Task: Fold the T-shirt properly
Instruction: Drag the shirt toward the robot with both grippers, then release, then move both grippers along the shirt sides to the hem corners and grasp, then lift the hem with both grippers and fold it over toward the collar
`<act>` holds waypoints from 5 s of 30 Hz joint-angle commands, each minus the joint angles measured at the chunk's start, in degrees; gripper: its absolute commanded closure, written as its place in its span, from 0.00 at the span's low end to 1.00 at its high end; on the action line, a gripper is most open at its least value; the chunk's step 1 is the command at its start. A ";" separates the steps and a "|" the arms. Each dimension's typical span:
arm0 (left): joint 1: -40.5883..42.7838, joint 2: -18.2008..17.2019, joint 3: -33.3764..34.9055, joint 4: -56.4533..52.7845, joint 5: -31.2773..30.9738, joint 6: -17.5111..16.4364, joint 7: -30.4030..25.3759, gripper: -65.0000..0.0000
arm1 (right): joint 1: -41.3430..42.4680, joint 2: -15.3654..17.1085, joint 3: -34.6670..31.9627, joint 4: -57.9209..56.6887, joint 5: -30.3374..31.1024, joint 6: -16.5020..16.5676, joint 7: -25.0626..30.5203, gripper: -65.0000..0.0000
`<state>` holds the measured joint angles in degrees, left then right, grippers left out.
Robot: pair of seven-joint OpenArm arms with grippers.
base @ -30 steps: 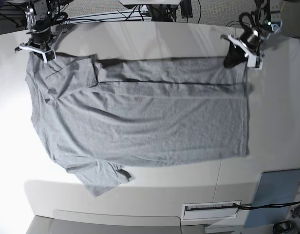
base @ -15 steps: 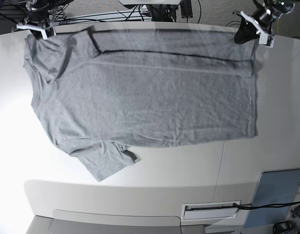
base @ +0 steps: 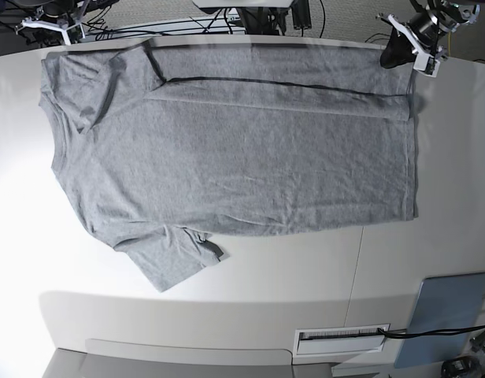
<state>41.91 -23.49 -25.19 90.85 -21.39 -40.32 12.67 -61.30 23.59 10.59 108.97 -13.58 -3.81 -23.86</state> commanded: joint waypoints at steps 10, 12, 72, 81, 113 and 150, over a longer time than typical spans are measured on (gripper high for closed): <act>-0.63 -1.18 0.02 2.78 1.81 0.32 2.60 1.00 | 5.38 0.55 3.41 7.28 3.74 1.25 -1.70 1.00; -0.66 -2.21 0.02 4.15 0.74 0.32 2.84 0.90 | 7.28 0.55 3.41 7.30 3.69 1.25 -2.71 1.00; -66.20 -5.09 17.68 -44.65 -4.39 12.09 23.74 0.60 | 36.65 -1.20 3.23 7.13 13.20 13.46 -15.17 0.70; -66.20 -5.55 17.68 -44.65 -4.35 14.75 22.91 1.00 | 39.91 -1.20 3.23 5.66 13.18 17.22 -9.35 0.46; -66.20 -5.60 17.68 -44.65 -4.09 13.00 24.61 1.00 | 105.88 -0.92 -14.14 -83.03 18.64 27.17 -8.22 0.46; -63.14 -12.76 17.51 -34.18 -15.43 11.69 28.13 1.00 | 87.25 5.57 -21.14 -34.01 15.82 18.34 -28.09 1.00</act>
<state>-20.23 -34.63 -7.20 55.88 -36.56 -28.80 41.43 24.38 27.75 -11.31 74.35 3.14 15.40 -52.29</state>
